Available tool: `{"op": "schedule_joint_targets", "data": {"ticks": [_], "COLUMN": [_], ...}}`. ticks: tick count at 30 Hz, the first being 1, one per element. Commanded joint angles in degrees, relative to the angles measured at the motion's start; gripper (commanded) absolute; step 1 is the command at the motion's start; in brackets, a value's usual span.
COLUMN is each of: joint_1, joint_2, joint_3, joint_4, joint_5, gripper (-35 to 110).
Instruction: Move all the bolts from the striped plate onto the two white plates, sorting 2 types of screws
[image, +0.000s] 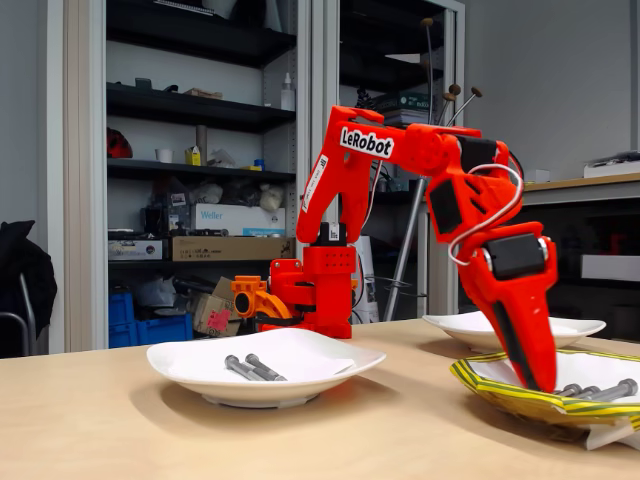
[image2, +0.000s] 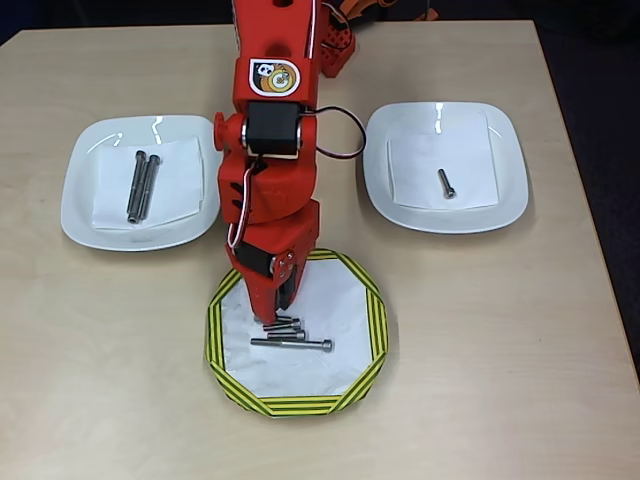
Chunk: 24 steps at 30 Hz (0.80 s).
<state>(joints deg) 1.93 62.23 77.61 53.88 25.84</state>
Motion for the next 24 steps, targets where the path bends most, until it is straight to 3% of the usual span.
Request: {"op": "schedule_joint_targets", "data": {"ticks": [1,24], "joint_1": [1.67,2.2], "joint_2": [-0.62,-8.96], "joint_3": [-3.16,-21.18], "joint_4": [2.55,15.82], "joint_5": [0.35,4.39], "gripper": [7,0]}}
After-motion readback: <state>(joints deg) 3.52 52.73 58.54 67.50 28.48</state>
